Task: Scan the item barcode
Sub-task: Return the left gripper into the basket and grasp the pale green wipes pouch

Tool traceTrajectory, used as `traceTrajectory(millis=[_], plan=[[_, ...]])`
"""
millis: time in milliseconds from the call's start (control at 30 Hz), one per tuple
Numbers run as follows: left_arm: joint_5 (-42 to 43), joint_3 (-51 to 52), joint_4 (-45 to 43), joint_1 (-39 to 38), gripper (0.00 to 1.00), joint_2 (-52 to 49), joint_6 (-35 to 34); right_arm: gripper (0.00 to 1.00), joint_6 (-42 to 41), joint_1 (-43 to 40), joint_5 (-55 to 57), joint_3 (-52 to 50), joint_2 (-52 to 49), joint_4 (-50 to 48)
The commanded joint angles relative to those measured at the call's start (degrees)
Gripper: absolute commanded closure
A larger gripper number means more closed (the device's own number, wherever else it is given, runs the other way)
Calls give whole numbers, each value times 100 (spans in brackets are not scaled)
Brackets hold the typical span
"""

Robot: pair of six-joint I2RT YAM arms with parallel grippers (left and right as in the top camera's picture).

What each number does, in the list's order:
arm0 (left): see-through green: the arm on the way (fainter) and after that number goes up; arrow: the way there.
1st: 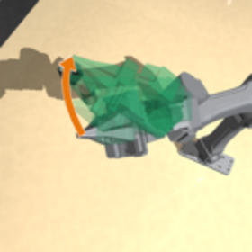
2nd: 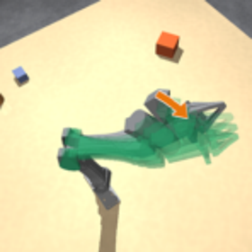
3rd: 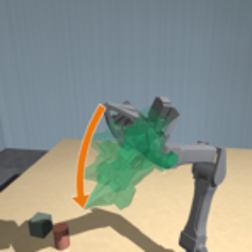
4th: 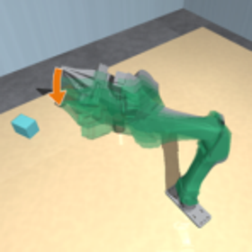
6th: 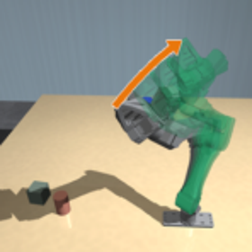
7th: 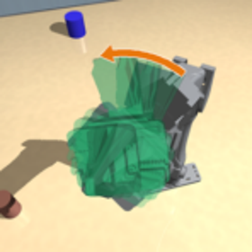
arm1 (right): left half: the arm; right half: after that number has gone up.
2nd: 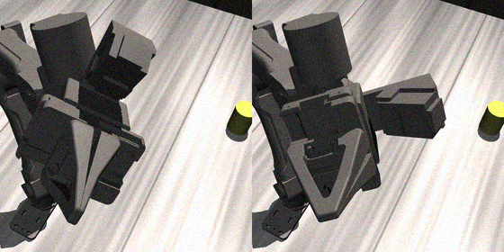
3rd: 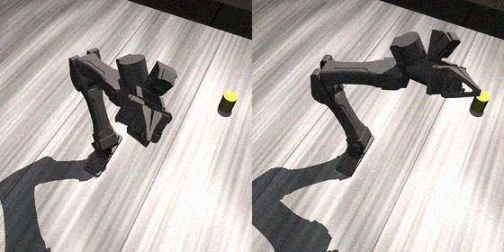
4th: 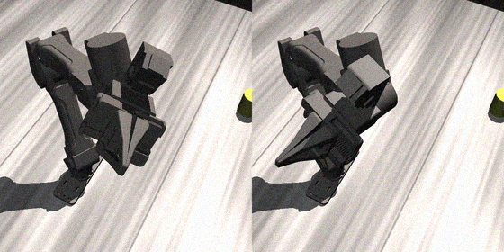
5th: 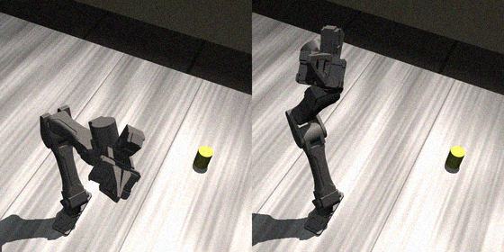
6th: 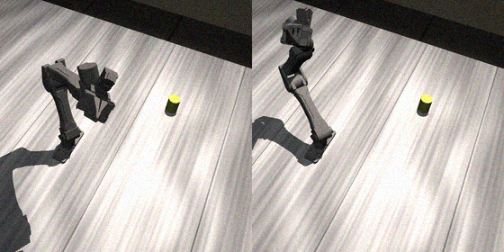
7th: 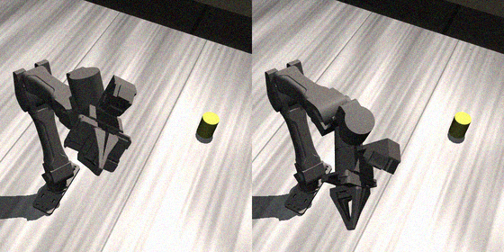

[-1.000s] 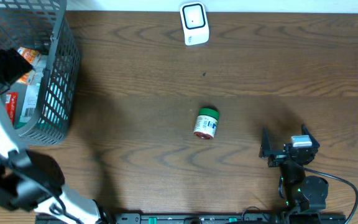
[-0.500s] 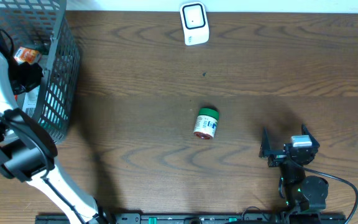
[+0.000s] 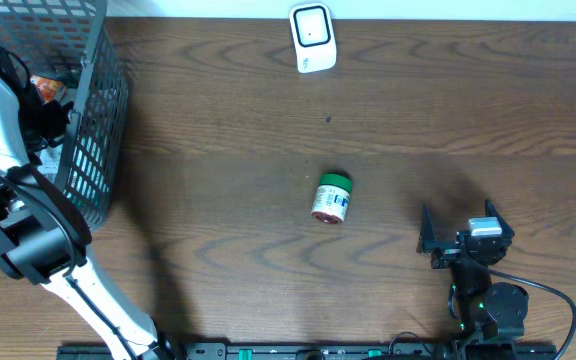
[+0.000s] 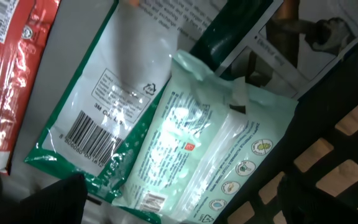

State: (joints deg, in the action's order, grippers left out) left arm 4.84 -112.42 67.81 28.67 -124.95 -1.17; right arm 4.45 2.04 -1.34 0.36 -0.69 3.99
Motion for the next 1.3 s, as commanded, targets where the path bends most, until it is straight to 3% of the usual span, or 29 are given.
traceTrajectory(millis=[0, 500, 700, 967, 1100, 1267], plan=[[76, 236, -125, 20, 2, -50, 118, 1, 33, -61, -22, -4, 31, 22], [122, 1386, -1266, -13, 2, -55, 116, 1, 33, -61, -22, -4, 31, 24], [122, 1235, -1196, -11, 43, -24, 114, 1, 33, -61, -22, -4, 31, 22], [118, 1150, -1169, -7, 62, 474, 111, 1, 33, -61, -22, -4, 31, 22], [114, 1150, -1307, 44, 87, 1067, -15, 1, 33, -61, -22, -4, 31, 22], [114, 1150, -1561, 168, 93, 2026, -452, 1, 33, -61, -22, -4, 31, 22]])
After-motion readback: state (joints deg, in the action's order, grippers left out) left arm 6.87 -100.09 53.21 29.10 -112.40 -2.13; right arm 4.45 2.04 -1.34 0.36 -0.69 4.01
